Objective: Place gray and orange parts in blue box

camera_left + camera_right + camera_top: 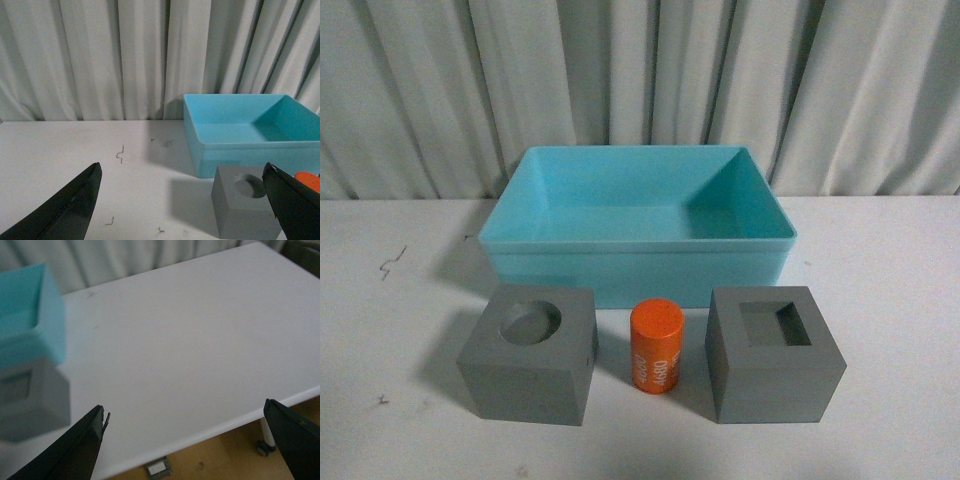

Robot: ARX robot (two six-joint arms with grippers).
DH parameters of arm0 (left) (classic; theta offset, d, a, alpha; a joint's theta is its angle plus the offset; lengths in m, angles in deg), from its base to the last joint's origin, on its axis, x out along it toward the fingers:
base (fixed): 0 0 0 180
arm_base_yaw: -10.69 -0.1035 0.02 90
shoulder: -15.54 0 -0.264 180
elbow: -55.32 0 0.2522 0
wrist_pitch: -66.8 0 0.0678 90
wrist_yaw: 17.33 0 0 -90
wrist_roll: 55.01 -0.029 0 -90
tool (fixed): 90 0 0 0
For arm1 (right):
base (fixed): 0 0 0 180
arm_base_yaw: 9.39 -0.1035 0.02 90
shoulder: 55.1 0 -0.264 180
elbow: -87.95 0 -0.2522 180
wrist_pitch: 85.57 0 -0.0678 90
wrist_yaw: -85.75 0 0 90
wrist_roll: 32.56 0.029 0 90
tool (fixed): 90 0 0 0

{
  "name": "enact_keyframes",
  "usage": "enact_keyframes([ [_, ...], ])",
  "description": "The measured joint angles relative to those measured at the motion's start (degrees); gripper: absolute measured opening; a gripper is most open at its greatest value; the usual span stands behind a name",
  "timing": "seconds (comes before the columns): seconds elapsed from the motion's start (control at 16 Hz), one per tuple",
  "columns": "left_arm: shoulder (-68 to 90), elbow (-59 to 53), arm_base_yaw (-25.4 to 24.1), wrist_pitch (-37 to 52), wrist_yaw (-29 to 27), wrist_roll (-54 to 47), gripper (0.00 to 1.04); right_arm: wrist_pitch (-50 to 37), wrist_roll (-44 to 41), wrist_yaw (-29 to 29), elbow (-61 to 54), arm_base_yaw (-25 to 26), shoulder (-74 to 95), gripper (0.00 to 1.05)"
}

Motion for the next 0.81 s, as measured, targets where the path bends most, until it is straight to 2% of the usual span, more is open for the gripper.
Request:
enact_keyframes([
  [0.06, 0.00, 0.00, 0.00, 0.04, -0.09, 0.00, 0.98, -4.79, 1.57, -4.59, 4.76, 9.99, 11.17, 0.98],
  [0.12, 0.00, 0.00, 0.00, -0.02, -0.04, 0.00, 0.98, -10.91, 0.44, -11.06, 9.22, 16.92, 19.45, 0.98],
  [0.19, 0.00, 0.00, 0.00, 0.00, -0.07, 0.00, 0.98, -17.44, -1.42, -15.02, 13.90, 20.33, 28.79, 0.98],
  [0.25, 0.00, 0.00, 0.00, 0.00, -0.04, 0.00, 0.98, -22.49, -3.54, -15.85, 16.70, 17.64, 38.25, 0.98],
  [0.5, 0.00, 0.00, 0.00, 0.02, -0.04, 0.00, 0.98, -28.24, -4.70, -13.29, 17.53, 12.07, 48.44, 0.98],
  [0.62, 0.00, 0.00, 0.00, 0.00, -0.04, 0.00, 0.98, -32.41, -4.55, -9.94, 18.99, 4.42, 56.94, 0.98],
  [0.81, 0.00, 0.00, 0.00, 0.00, -0.07, 0.00, 0.98, -34.77, -2.89, -7.02, 20.96, -4.44, 63.36, 0.98],
])
